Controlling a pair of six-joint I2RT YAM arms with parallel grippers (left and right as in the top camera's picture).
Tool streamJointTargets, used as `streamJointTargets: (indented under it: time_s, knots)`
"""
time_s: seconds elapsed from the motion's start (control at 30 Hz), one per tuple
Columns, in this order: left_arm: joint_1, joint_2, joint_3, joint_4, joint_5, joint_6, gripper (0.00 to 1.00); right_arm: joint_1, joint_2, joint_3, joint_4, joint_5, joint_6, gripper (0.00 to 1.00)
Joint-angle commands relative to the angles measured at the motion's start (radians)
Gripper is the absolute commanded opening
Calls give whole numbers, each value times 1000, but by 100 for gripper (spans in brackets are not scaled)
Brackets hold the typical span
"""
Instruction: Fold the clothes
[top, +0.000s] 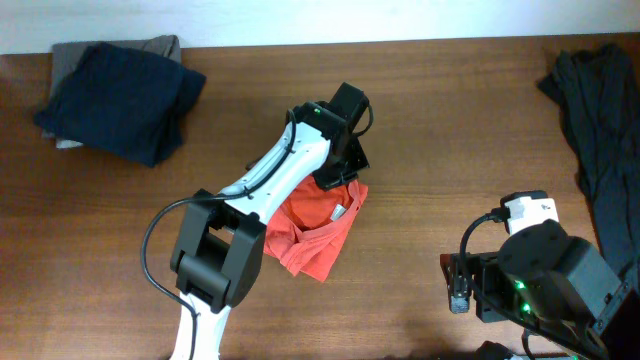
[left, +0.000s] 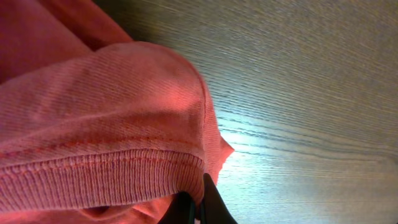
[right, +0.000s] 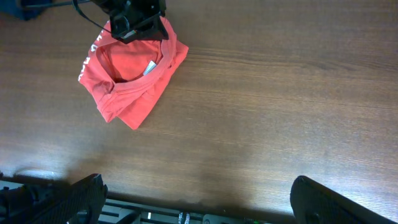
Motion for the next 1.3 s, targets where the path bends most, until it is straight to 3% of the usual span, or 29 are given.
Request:
streamJointTargets:
  time_s: [0.0, 0.2, 0.67, 0.73, 1.0, 1.13, 1.27]
  knots:
    - [-30, 8, 8, 19, 6, -2, 1, 6, 1, -4, -6, 28, -5, 99]
    - [-65, 8, 8, 29, 78, -2, 1, 6, 1, -4, -6, 28, -5, 99]
    - [-122, 8, 9, 32, 95, -1, 1, 6, 1, -4, -6, 27, -5, 99]
    - [-124, 8, 9, 44, 81, 29, 9, 6, 1, -4, -6, 27, -5, 99]
    - [-151, 8, 8, 43, 61, 47, 12, 6, 1, -4, -5, 27, -5, 99]
    - [-186, 8, 8, 79, 61, 100, 28, 6, 1, -4, -5, 27, -5, 99]
    - [-222, 8, 9, 81, 66, 123, 34, 6, 1, -4, -6, 27, -5, 99]
